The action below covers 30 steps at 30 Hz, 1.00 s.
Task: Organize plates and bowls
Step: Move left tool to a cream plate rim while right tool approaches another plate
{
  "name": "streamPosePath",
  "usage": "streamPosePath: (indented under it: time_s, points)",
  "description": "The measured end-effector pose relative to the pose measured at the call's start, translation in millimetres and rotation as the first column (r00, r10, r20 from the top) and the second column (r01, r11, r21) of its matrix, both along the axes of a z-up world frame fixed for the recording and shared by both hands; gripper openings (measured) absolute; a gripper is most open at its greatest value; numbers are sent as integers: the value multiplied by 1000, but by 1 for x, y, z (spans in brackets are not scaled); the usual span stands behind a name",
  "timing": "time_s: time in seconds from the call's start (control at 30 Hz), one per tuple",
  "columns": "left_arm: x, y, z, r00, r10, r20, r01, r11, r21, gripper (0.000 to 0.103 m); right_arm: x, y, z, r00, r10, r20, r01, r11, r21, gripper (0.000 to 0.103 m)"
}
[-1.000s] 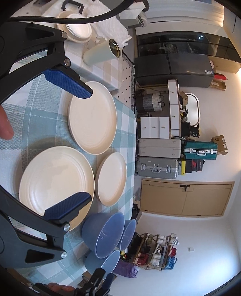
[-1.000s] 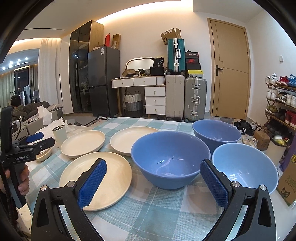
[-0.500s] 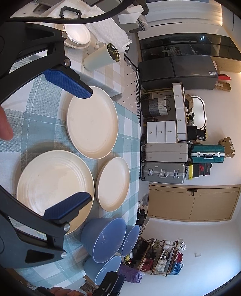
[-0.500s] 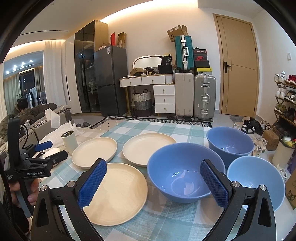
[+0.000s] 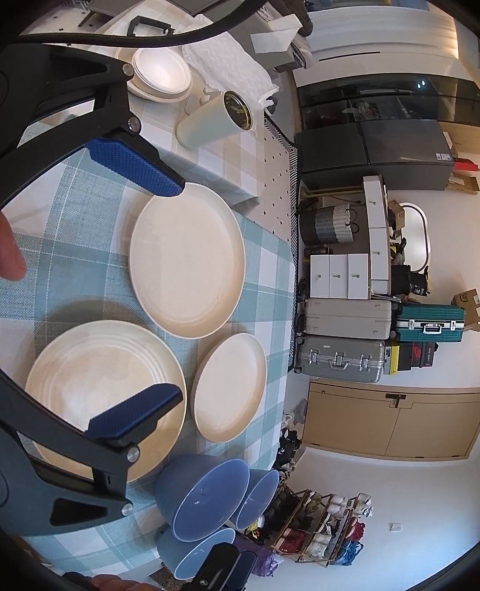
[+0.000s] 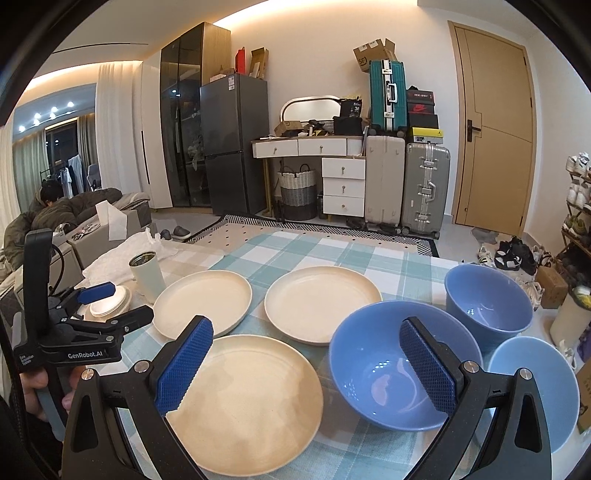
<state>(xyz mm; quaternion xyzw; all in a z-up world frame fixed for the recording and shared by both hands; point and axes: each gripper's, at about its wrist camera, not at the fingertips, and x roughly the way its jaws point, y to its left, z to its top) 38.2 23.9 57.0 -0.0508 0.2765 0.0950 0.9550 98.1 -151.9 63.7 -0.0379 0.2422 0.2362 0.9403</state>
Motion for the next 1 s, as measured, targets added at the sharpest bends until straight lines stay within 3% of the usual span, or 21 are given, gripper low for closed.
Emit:
streamPosePath:
  time_s: [0.37,0.6,1.0]
  points:
    - [26,29,-4,998,40,-38,-41,999,-22,101,31,32,4,1000,20,-24,-21,999,-26,103]
    - [52,47,-7,997,53,-57,-55,998,-32,101,50,57,-9,997,36,-71,-40,998,-49,103]
    - [76,88,-45,984,116,-139,-125,990,-61,101,90,109,-36,983,99,-153,-112,991,-79,103]
